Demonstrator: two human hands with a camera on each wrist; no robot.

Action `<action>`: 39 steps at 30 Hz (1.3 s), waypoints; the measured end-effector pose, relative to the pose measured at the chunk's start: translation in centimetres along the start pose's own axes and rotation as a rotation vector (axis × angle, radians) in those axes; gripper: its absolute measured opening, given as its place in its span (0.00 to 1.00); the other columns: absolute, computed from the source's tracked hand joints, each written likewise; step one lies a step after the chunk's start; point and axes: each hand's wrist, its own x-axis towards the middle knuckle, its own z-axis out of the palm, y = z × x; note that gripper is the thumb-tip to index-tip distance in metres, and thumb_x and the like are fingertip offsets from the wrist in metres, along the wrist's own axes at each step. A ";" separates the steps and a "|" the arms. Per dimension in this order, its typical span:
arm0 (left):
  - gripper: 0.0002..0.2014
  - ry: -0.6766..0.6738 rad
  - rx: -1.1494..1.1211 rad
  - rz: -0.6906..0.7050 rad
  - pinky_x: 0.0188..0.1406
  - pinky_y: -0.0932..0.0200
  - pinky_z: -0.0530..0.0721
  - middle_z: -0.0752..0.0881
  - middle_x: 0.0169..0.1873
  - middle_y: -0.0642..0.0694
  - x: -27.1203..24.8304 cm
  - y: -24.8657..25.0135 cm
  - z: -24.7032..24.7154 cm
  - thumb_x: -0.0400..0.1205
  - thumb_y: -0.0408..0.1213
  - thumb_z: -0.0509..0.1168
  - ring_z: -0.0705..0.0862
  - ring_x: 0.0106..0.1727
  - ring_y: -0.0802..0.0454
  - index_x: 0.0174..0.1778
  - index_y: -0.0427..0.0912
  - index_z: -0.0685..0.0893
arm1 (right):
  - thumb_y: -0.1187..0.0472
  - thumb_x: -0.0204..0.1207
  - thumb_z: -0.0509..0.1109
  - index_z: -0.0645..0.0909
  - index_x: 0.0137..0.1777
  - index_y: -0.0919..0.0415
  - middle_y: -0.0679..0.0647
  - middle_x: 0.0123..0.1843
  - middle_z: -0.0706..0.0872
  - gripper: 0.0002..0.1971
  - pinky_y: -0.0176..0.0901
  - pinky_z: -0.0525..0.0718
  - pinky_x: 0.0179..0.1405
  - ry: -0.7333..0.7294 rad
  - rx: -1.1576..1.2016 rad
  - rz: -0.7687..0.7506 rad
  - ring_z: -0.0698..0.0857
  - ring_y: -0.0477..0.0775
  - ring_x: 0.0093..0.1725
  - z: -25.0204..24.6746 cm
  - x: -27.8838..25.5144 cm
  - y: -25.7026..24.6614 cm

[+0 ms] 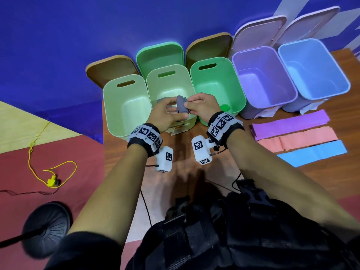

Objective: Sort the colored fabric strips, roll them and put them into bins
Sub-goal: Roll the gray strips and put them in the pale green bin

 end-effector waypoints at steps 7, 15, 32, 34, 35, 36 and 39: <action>0.31 0.098 0.116 -0.091 0.58 0.58 0.85 0.83 0.56 0.43 2.2 -2.2 -0.9 0.73 0.30 0.79 0.83 0.52 0.51 0.71 0.41 0.75 | 0.67 0.70 0.78 0.85 0.39 0.54 0.57 0.41 0.90 0.08 0.55 0.90 0.58 -0.015 -0.150 0.100 0.92 0.60 0.48 1.9 2.4 0.6; 0.20 0.131 0.278 -0.077 0.62 0.66 0.79 0.86 0.62 0.43 2.4 -3.5 -1.3 0.77 0.33 0.73 0.86 0.58 0.51 0.66 0.39 0.86 | 0.67 0.69 0.74 0.89 0.28 0.56 0.61 0.36 0.91 0.10 0.60 0.89 0.58 -0.063 -0.264 0.171 0.93 0.62 0.46 2.5 3.1 1.2; 0.14 -0.026 0.800 0.031 0.63 0.53 0.78 0.79 0.71 0.35 1.1 -1.9 -0.7 0.80 0.33 0.66 0.80 0.68 0.38 0.60 0.43 0.88 | 0.70 0.74 0.73 0.89 0.43 0.75 0.65 0.36 0.91 0.07 0.57 0.93 0.47 -0.045 -0.328 0.180 0.93 0.59 0.37 1.7 0.6 -0.3; 0.13 -0.026 0.791 0.027 0.62 0.53 0.79 0.81 0.69 0.36 0.9 -1.8 -0.7 0.80 0.34 0.65 0.81 0.66 0.38 0.58 0.43 0.89 | 0.69 0.73 0.72 0.89 0.44 0.75 0.64 0.36 0.92 0.07 0.56 0.93 0.47 -0.042 -0.352 0.146 0.93 0.58 0.36 1.5 0.2 -0.4; 0.12 -0.021 0.780 0.023 0.62 0.53 0.80 0.83 0.67 0.38 0.7 -1.6 -0.7 0.80 0.34 0.65 0.82 0.65 0.38 0.57 0.42 0.89 | 0.69 0.74 0.71 0.89 0.43 0.74 0.64 0.36 0.92 0.07 0.56 0.93 0.48 -0.044 -0.347 0.133 0.93 0.58 0.37 1.4 0.1 -0.4; 0.12 -0.015 0.762 0.020 0.61 0.53 0.81 0.85 0.63 0.39 0.6 -1.4 -0.7 0.80 0.34 0.64 0.83 0.62 0.39 0.56 0.42 0.89 | 0.69 0.74 0.71 0.89 0.42 0.72 0.64 0.37 0.92 0.07 0.55 0.93 0.49 -0.050 -0.346 0.118 0.93 0.58 0.37 1.3 -0.2 -0.5; 0.12 -0.005 0.670 0.032 0.58 0.57 0.81 0.89 0.53 0.43 0.2 -1.0 -0.4 0.82 0.33 0.63 0.85 0.55 0.43 0.57 0.42 0.88 | 0.67 0.75 0.71 0.90 0.40 0.65 0.64 0.40 0.93 0.07 0.50 0.92 0.51 -0.065 -0.378 0.062 0.93 0.60 0.43 0.9 -1.0 -0.4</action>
